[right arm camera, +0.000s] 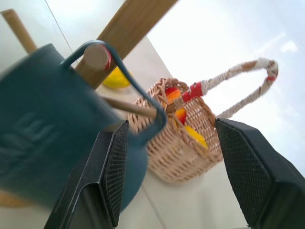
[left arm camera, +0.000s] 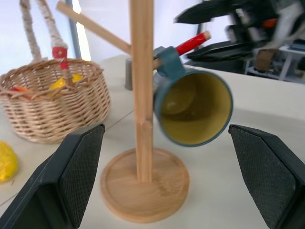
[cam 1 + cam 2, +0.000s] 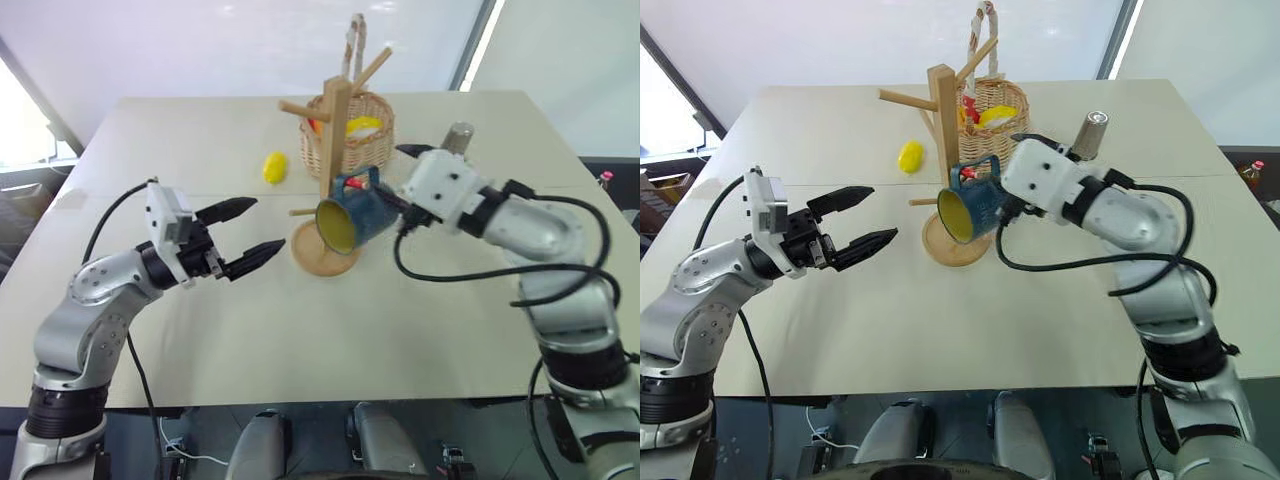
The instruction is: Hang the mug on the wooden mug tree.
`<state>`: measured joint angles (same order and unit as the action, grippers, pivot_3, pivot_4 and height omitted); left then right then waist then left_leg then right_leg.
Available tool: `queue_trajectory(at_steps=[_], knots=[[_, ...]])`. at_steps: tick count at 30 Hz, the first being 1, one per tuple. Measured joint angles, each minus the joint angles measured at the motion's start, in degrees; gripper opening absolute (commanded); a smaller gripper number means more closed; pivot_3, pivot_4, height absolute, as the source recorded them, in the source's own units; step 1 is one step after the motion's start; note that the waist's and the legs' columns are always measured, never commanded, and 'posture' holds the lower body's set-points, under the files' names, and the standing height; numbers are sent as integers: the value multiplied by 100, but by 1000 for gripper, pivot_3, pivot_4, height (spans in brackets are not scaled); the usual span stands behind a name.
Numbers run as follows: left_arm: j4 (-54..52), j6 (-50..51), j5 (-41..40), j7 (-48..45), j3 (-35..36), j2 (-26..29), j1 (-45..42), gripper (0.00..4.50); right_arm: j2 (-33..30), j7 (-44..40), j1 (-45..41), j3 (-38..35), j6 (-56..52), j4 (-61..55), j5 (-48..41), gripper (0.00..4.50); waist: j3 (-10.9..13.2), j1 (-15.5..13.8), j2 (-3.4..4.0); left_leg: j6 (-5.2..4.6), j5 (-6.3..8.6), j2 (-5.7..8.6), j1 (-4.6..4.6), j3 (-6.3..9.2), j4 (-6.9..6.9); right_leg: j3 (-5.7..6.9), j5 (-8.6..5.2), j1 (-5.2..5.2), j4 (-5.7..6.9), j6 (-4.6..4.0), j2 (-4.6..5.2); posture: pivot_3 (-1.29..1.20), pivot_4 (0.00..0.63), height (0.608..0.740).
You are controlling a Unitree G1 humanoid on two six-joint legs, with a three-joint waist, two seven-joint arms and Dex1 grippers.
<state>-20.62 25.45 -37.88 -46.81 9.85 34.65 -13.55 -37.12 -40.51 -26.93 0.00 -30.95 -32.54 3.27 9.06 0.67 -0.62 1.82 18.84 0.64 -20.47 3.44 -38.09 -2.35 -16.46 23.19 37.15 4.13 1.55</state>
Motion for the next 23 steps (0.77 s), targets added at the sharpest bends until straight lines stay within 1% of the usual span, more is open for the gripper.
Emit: queue_trajectory(at_steps=[2,5,7,9,12,14,16,20,23], knots=[[190,-51,126,112,8,-56,42,4500,73,-11,343,-429,-179,-196,-359,2950,0,3,-1,0,0,0,2,0,0,-1,0,-1,1,0,-1,0,150,740],[482,-204,316,330,19,-228,86,4500,421,121,840,-943,-343,-346,-819,2950,0,8,-3,0,0,-2,8,1,0,-1,0,-5,4,0,-3,0,150,740],[692,-359,523,539,34,-368,163,4500,732,260,1254,-1093,-344,-334,-1079,2950,0,9,-3,0,0,-2,8,0,0,-1,0,-4,5,0,-3,0,150,740],[962,-592,813,853,54,-576,207,4500,1208,508,1663,-1187,-158,-203,-1219,2950,0,3,-3,0,0,-2,9,0,2,-1,0,-4,6,0,-3,0,150,740],[1462,-965,1264,1517,157,-950,288,4500,1770,962,2157,-1188,374,396,-1242,2950,0,7,-3,0,0,-1,9,-5,0,-3,1,-3,6,1,-1,0,150,740],[1713,-1112,1454,1865,268,-1103,386,4500,2017,1191,2279,-1171,757,804,-1227,2950,0,28,-3,0,0,-1,8,-6,1,-4,1,1,8,2,-2,0,150,740],[1833,-1264,1626,2093,292,-1226,524,4500,2136,1339,2325,-1103,1182,1214,-1168,2950,0,24,-3,0,0,-1,9,-6,2,-4,1,2,9,1,-2,0,150,740],[1836,-1465,1898,2438,281,-1427,742,4500,2244,1493,2291,-909,1800,1973,-1078,2950,0,7,-3,1,0,-1,9,-6,2,-4,1,0,8,2,-1,0,150,740],[1811,-1475,1997,2614,280,-1508,849,4500,2246,1554,2151,-825,2020,2223,-1081,2950,0,7,-3,1,0,-1,9,-6,2,-4,1,0,9,1,-1,0,150,740]])
